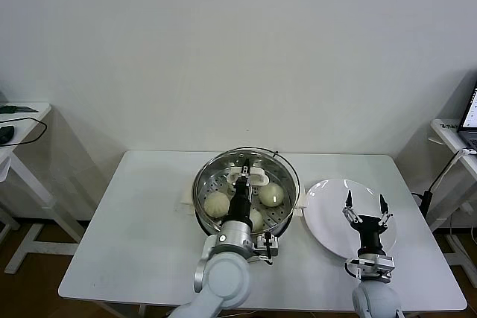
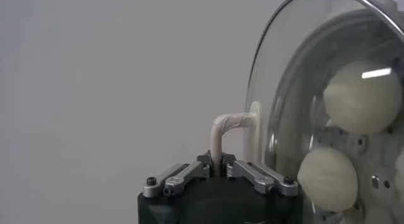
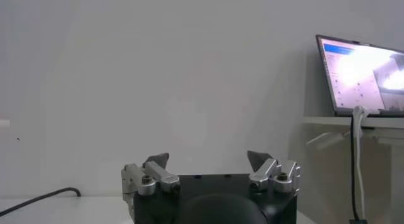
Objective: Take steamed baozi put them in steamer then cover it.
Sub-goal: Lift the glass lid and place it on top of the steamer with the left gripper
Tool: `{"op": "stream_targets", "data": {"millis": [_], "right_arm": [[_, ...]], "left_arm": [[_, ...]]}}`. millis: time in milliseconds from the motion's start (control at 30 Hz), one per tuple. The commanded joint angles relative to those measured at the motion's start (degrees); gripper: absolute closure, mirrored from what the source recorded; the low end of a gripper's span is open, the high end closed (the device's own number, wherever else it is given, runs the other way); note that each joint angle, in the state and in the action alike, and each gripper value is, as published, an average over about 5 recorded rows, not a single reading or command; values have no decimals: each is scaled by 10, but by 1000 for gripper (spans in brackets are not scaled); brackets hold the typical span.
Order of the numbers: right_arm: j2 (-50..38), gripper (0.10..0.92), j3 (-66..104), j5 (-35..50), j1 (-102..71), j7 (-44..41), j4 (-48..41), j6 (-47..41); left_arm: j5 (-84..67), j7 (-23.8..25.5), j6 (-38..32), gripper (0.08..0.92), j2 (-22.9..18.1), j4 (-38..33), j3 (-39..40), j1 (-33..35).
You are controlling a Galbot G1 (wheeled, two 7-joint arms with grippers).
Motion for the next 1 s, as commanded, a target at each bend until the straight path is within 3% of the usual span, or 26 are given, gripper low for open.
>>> {"op": "stream_targets", "data": {"millis": [33, 1000], "right_arm": [[0, 203, -1, 0, 1, 0, -1, 0], [-3, 203, -3, 0, 8, 0, -3, 0]], "left_arm": [[41, 8, -1, 803, -15, 21, 0, 3], [58, 17, -5, 803, -22, 37, -11, 5]]}}
